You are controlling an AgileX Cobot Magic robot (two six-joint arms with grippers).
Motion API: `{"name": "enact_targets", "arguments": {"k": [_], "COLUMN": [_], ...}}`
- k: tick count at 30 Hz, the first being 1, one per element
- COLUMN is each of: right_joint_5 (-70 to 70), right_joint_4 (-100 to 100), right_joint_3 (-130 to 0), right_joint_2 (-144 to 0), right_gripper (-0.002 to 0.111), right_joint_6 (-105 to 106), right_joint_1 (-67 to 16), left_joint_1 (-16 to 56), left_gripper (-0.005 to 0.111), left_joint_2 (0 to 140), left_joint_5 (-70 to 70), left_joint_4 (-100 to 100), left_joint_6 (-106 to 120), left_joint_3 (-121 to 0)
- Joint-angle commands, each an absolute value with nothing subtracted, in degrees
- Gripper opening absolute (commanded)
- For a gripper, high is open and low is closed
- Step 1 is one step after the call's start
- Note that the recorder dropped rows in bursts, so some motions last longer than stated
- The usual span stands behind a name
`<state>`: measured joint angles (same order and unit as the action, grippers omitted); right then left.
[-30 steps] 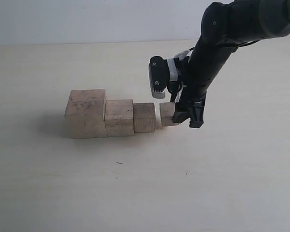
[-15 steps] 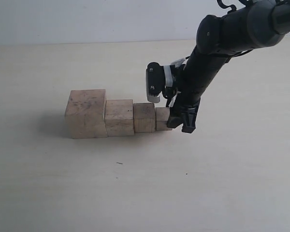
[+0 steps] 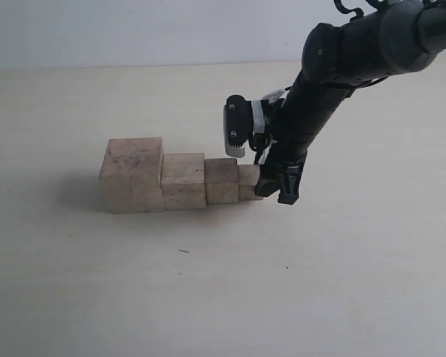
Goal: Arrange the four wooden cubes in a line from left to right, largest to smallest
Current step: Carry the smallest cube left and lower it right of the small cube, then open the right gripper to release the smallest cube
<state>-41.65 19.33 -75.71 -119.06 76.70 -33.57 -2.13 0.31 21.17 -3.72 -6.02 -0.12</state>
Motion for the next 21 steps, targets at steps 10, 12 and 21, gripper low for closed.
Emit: {"name": "enact_targets", "arguments": {"k": [10,12,21], "right_joint_5": [-40.66,-40.66,-40.66], "right_joint_4": [21.05,20.95,20.95], "right_joint_3": [-75.77,-75.77,-75.77], "right_joint_2": [-120.02,-120.02,-120.02], "right_gripper": [0.033,0.041,0.055], "right_joint_6": [72.81,72.81,72.81], "right_joint_1": [-33.65,-33.65,-33.65], "left_joint_1": [-1.95,-1.95,-1.95], "left_gripper": [0.000,0.000,0.000], "left_joint_2": [0.00,0.00,0.00], "left_joint_5": [20.84,20.84,20.84], "left_joint_4": [-3.61,-3.61,-3.61], "left_joint_6": [-6.10,-6.10,-6.10], "left_joint_3": [0.00,0.00,0.00]}}
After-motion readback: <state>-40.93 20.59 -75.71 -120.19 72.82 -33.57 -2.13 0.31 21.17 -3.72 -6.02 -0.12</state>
